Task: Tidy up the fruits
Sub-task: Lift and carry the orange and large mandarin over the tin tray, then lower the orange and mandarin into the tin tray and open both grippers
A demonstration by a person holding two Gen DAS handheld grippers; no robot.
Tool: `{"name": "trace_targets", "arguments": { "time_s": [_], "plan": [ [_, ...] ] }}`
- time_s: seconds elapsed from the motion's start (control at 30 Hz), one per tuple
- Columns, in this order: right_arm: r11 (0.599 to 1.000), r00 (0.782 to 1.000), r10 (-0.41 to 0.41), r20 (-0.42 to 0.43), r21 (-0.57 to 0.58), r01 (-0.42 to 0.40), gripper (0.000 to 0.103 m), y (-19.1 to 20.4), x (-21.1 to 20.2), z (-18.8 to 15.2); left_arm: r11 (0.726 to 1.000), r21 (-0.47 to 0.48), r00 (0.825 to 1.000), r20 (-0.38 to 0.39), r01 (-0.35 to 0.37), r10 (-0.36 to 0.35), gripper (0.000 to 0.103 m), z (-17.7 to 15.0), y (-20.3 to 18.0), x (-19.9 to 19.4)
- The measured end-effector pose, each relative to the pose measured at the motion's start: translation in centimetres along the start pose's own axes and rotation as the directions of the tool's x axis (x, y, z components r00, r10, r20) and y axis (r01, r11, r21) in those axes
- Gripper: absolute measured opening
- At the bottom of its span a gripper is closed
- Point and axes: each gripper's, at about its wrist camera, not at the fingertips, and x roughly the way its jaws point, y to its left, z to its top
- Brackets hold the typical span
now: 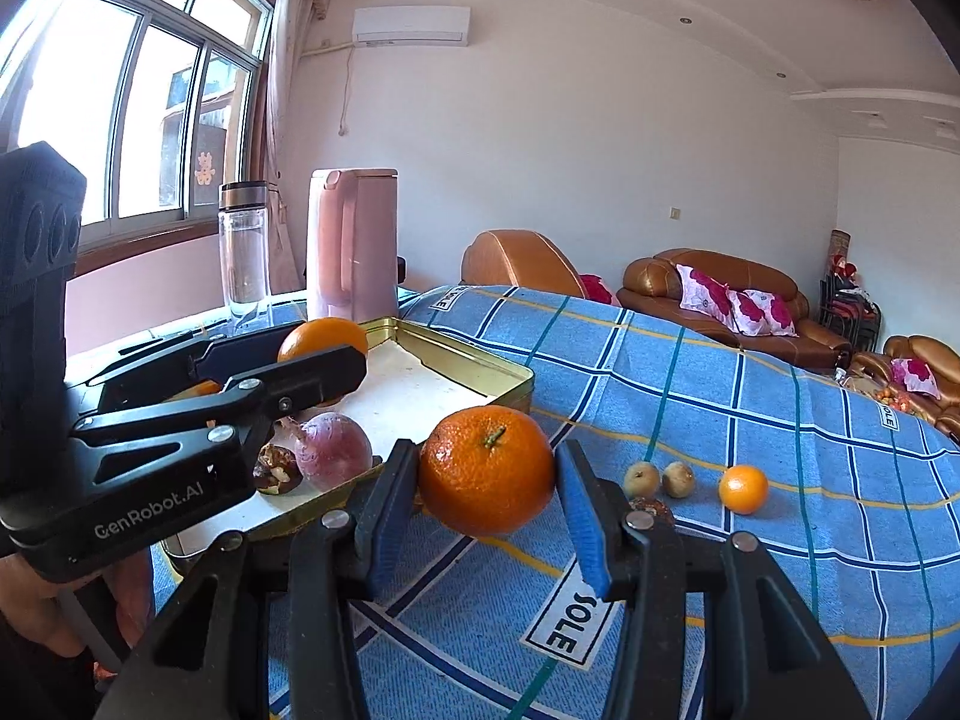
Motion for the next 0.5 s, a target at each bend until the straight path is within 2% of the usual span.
{"name": "trace_targets", "arguments": {
  "time_s": [0.5],
  "plan": [
    [0.998, 0.999, 0.054, 0.002, -0.043, -0.054, 0.049, 2.8, 0.8, 1.0, 0.996, -0.028, 0.996, -0.035, -0.082, 0.081, 0.038, -0.2, 3.8, -0.3]
  ]
}}
